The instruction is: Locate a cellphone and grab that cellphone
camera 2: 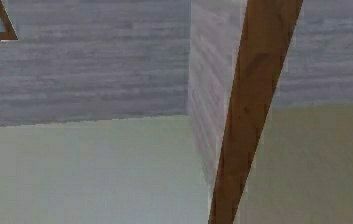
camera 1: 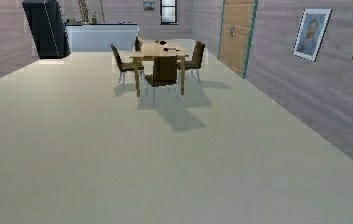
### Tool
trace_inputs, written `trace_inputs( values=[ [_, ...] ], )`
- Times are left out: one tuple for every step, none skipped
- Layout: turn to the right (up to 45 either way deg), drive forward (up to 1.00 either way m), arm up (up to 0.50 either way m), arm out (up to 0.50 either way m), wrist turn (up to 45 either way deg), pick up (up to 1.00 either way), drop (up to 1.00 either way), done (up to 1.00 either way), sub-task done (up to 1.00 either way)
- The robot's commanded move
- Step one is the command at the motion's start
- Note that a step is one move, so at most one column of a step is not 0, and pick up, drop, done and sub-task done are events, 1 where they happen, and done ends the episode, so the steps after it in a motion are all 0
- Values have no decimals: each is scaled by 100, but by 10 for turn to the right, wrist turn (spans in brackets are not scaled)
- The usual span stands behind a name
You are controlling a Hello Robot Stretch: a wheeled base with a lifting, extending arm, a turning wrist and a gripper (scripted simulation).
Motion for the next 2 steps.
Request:
trace_inputs(
  values=[
    [-240,0,0,0,0,0,0,0,0],
    [0,100,0,0,0,0,0,0,0]
  ],
)
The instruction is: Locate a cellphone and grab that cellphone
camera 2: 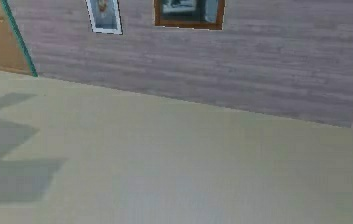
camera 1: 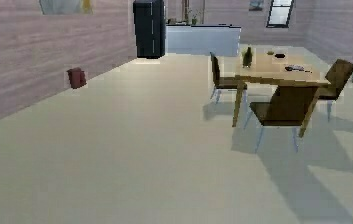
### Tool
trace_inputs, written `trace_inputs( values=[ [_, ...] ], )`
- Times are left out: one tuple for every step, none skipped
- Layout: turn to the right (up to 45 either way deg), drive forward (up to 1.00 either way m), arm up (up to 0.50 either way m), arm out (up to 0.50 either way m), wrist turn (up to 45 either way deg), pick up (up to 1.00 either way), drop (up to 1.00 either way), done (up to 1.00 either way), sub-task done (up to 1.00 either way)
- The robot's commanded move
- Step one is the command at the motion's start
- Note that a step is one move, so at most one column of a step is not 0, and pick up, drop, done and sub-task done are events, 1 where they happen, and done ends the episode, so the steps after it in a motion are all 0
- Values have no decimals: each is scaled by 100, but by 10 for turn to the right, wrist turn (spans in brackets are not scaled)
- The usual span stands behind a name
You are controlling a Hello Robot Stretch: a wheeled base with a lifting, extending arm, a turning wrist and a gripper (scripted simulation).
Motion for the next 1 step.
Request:
trace_inputs(
  values=[
    [0,100,0,0,0,0,0,0,0]
  ],
)
